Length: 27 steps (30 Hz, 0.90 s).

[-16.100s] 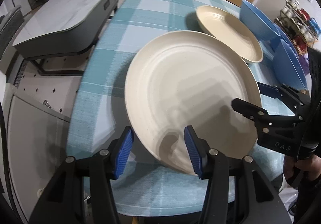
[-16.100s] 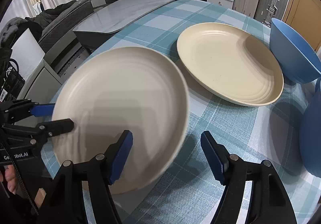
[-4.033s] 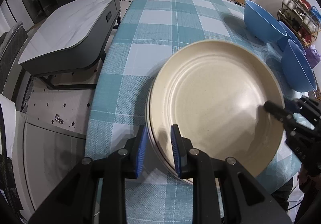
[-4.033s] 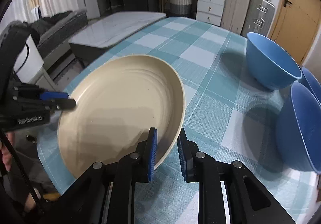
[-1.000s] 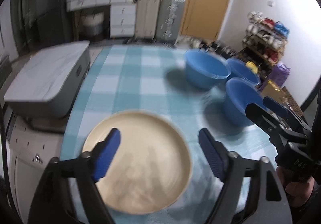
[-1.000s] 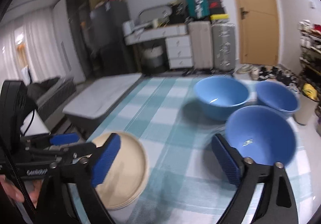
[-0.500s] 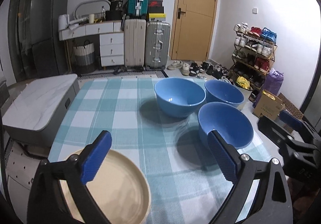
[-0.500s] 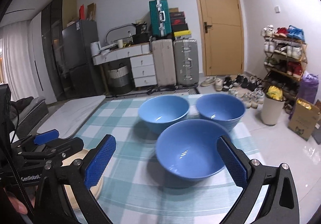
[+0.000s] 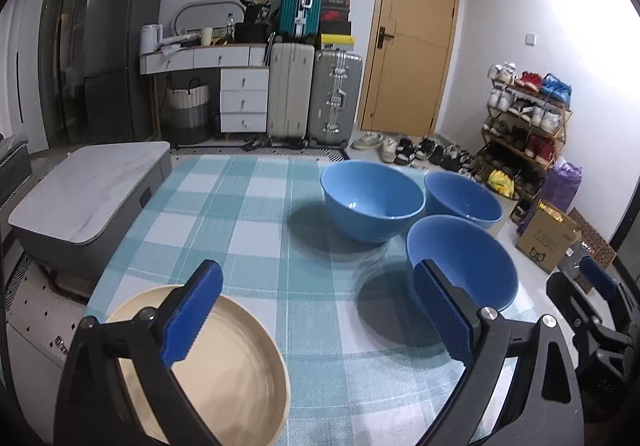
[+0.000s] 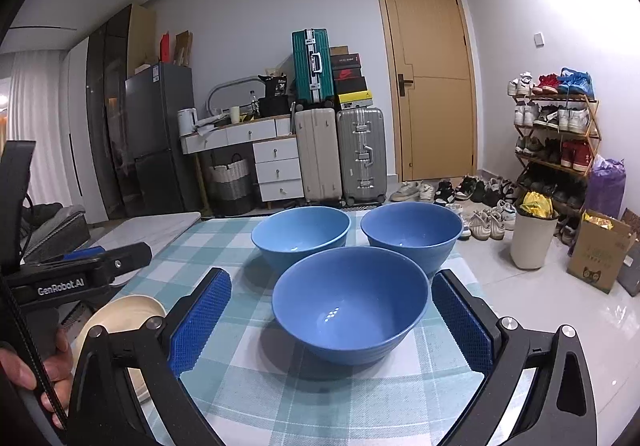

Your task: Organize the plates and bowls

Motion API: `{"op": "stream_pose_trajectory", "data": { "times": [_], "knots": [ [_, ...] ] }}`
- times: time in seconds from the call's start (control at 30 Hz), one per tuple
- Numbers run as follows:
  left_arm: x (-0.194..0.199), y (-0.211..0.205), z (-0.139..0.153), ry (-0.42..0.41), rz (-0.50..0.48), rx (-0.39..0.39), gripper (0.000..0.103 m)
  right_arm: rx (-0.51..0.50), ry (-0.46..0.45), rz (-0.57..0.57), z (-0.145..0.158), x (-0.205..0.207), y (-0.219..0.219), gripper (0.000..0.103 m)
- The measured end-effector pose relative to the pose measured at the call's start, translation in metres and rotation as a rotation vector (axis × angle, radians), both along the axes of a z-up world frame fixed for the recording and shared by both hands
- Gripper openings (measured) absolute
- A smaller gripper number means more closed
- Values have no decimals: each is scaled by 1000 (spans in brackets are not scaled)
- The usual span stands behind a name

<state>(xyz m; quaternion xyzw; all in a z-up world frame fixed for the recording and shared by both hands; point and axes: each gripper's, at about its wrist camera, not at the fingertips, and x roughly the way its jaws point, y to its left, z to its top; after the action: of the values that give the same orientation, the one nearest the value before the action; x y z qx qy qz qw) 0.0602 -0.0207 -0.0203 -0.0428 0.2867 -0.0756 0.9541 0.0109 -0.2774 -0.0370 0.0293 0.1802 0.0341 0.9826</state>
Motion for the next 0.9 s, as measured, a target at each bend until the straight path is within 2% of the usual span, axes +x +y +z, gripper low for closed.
{"op": "stream_pose_trajectory", "data": {
  "times": [0.23,0.43,0.63,0.77,0.9],
  "knots": [
    [14,-26,-9,45,-46,66,97,-16,38,11,-7,19,-2,102],
    [47,-43,-24,155,-64,80,97,-33,92,-10,-13,46,-18,102],
    [83,-65,-44,310,-89,92,97,-6,199,-33,-21,90,-42,102],
    [96,-83,-50,357,-126,116,97,34,339,-7,-30,129,-62,102],
    [109,-98,-53,408,-170,91,97,-10,411,-2,-34,157,-71,99]
  ]
}}
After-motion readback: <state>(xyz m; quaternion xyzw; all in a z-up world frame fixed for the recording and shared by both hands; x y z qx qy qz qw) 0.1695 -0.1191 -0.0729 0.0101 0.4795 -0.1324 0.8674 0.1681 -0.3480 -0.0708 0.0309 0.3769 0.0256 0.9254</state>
